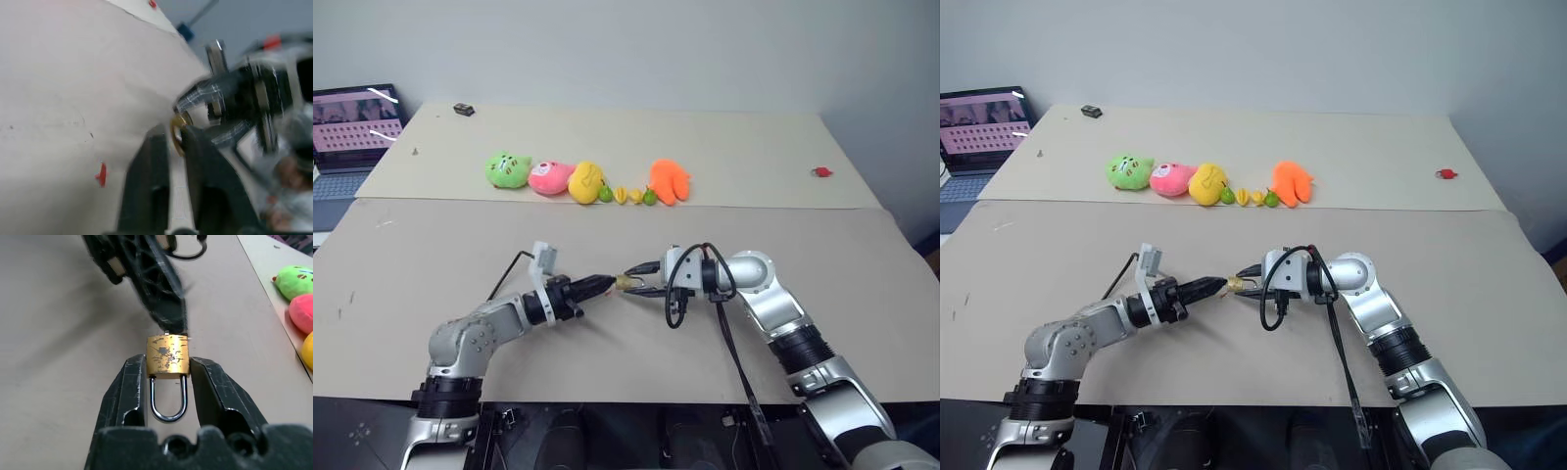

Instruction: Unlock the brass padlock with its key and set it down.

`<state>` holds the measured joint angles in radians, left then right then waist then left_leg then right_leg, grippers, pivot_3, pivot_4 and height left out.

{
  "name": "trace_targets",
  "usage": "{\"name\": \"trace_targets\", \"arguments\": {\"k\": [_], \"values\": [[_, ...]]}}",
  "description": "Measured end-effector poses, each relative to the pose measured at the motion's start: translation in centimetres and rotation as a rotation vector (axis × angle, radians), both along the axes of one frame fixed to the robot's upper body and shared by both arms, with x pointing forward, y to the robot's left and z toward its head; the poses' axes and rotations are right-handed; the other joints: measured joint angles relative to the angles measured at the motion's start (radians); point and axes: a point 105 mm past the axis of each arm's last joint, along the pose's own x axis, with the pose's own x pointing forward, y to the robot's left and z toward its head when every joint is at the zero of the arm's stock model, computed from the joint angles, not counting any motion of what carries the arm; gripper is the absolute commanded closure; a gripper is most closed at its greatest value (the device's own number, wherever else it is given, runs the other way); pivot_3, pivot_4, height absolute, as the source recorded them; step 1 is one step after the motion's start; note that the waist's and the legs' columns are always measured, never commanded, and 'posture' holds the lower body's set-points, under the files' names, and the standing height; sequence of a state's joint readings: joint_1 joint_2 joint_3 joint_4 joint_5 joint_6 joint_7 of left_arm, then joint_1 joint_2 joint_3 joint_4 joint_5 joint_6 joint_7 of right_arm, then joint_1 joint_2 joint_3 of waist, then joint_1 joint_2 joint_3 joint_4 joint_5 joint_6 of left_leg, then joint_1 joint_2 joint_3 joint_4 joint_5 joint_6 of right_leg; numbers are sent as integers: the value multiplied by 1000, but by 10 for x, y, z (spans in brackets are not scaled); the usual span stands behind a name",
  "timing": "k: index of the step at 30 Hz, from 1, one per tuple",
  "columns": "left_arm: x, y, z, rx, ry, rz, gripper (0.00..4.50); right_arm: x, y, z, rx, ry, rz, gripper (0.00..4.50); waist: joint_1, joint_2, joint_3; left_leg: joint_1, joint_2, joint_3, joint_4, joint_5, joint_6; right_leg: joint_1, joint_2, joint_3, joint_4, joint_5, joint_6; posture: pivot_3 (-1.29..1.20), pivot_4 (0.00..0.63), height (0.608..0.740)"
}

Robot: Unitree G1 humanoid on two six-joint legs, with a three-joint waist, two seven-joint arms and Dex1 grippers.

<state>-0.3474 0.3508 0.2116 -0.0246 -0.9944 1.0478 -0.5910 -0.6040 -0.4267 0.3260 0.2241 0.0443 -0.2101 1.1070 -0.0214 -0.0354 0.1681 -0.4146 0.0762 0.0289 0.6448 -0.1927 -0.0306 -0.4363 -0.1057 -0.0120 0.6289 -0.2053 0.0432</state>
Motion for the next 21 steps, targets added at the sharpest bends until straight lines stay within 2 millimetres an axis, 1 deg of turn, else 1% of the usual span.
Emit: {"name": "trace_targets", "arguments": {"k": [2, 5, 9, 15, 18, 21], "values": [[1, 0, 3, -26, 34, 9, 1568, 0, 0, 0, 0, 0, 1, 3561, 1, 0, 0, 0, 0, 0, 0, 0, 0, 0, 0, 0, 0, 1, -1, 0, 150, 722], [-2, -3, 1, -49, 108, -13, 1568, 0, 1, 0, 1, 0, 4, 3561, 4, 0, 0, 0, 0, 0, 0, 0, 0, 0, 0, 0, 0, 2, -4, 0, 150, 722], [-9, -7, 2, -69, 156, -66, 1568, 0, 2, 1, 1, -2, 7, 3561, 4, 0, 0, 0, 0, 0, 0, 0, 0, 0, 0, 0, 0, 2, -4, 0, 150, 722], [-22, -6, -4, -22, 203, -135, 1568, -1, 2, 1, 1, -2, 7, 3561, 4, 0, 0, 0, 0, 0, 0, 0, 0, 0, 0, 0, 0, 3, -5, 0, 150, 722], [-23, -9, -7, -8, 208, -147, 1568, -1, 2, 1, 2, -2, 8, 3561, 6, 0, 0, 0, 0, 0, 0, 0, 0, 0, 0, 0, 0, 3, -5, 0, 150, 722], [-20, -9, -9, -2, 206, -132, 1568, -1, 2, 1, 2, -2, 7, 3561, 6, 0, 0, 0, 0, 0, 0, 0, 0, 0, 0, 0, 0, 3, -5, 0, 150, 722]]}}
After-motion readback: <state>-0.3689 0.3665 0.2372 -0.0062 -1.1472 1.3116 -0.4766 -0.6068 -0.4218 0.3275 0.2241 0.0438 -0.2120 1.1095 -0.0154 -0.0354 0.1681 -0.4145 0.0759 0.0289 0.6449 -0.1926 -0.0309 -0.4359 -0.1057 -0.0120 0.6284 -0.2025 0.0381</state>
